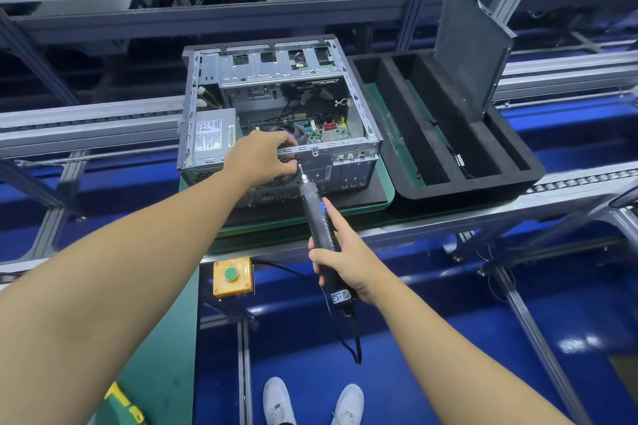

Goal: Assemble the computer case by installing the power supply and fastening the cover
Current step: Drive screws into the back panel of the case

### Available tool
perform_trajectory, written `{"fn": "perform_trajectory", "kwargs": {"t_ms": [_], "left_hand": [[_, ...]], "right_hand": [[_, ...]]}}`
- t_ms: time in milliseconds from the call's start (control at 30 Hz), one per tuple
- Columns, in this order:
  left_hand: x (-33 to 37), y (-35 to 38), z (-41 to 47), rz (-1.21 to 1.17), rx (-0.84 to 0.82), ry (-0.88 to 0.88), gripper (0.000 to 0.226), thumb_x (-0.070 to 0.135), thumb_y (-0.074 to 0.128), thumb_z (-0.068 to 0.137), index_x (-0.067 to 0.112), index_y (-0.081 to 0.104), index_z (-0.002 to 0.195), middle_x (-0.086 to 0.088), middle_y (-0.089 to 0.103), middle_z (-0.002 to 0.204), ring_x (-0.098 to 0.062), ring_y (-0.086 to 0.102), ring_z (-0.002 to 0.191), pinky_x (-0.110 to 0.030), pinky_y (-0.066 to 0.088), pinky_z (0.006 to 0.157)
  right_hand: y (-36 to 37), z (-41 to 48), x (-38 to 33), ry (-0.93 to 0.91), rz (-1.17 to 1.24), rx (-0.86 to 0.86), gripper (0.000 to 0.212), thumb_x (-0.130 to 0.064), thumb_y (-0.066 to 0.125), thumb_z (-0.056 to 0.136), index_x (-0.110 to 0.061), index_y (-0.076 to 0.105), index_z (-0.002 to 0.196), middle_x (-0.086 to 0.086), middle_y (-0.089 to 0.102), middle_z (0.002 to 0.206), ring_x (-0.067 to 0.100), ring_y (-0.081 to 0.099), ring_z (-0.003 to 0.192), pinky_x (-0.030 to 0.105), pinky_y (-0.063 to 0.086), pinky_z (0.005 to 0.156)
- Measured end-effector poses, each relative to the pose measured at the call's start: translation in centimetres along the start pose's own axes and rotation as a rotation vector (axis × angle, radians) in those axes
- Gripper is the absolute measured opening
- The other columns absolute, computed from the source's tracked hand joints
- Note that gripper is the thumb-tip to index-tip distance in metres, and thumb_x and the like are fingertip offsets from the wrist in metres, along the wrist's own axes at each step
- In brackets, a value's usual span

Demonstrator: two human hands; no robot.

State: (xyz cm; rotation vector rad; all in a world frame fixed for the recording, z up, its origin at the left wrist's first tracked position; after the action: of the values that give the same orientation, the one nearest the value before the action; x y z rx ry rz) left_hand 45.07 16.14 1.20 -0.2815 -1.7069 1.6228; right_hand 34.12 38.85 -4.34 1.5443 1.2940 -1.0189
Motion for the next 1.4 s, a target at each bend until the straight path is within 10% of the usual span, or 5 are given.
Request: {"fn": "perform_trajectory", "kwargs": {"t_ms": [1400], "left_hand": [[-0.6, 0.0, 0.4, -0.071, -0.020, 0.002, 0.026, 0.043, 0.070, 0.079, 0.036, 0.068, 0.104, 0.021, 0.058, 0.071, -0.002, 0.057, 0.063, -0.024, 0.038, 0.055]], "right_hand": [[0.4, -0.5, -1.4, 0.116, 0.112, 0.009, 0.092, -0.005, 0.067, 0.094, -0.060, 0.022, 0.151, 0.007, 0.063, 0.096, 0.018, 0.061, 0.071, 0.037, 0.056, 0.062]]}}
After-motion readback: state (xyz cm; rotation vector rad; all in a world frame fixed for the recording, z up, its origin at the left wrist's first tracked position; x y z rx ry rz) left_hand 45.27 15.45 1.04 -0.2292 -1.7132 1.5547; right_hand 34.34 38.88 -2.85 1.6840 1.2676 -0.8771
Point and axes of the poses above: each hand's wrist, its own z-axis towards the middle knuckle, its own y-axis out of the palm, x = y × z, the point moved 1 cm from there along z, towards the middle knuckle
